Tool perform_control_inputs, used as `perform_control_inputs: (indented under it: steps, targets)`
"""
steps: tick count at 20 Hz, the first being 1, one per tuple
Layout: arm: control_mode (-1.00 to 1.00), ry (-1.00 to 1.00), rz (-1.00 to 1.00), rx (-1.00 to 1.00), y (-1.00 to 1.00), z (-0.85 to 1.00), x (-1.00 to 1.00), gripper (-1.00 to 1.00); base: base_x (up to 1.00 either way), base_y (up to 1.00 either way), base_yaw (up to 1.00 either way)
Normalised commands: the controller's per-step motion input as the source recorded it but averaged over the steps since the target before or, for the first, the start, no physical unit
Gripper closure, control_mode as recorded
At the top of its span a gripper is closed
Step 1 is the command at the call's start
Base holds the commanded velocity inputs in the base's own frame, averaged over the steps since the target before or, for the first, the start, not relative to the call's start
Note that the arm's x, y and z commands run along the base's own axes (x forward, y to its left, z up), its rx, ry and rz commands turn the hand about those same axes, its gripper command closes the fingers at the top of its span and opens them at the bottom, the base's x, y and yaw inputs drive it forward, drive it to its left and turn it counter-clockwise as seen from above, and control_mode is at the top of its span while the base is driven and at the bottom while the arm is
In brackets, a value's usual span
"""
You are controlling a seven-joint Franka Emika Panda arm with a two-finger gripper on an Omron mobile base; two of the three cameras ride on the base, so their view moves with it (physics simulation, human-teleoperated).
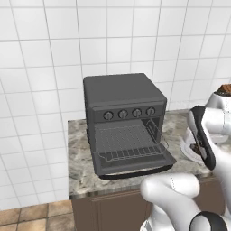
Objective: Pick up the bagel from the plate, place it on the toaster oven rack, close the door, and set the timer.
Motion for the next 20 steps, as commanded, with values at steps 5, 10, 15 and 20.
perform_control_inputs:
  steps: [5,10,15,20]
  targets:
    - [-1.0,0.07,-0.12,0.0,-0.16,-0.11,0.65,-1.0,0.0,0.0,0.0]
    - [-1.0,0.11,-0.06,0.0,-0.21,-0.17,0.6,-1.0,0.0,0.0,0.0]
    - [-1.0,0.11,-0.03,0.0,-0.33,-0.28,0.36,-1.0,0.0,0.0,0.0]
    - [-1.0,0.1,-0.03,0.0,-0.28,-0.39,0.29,-1.0,0.0,0.0,0.0]
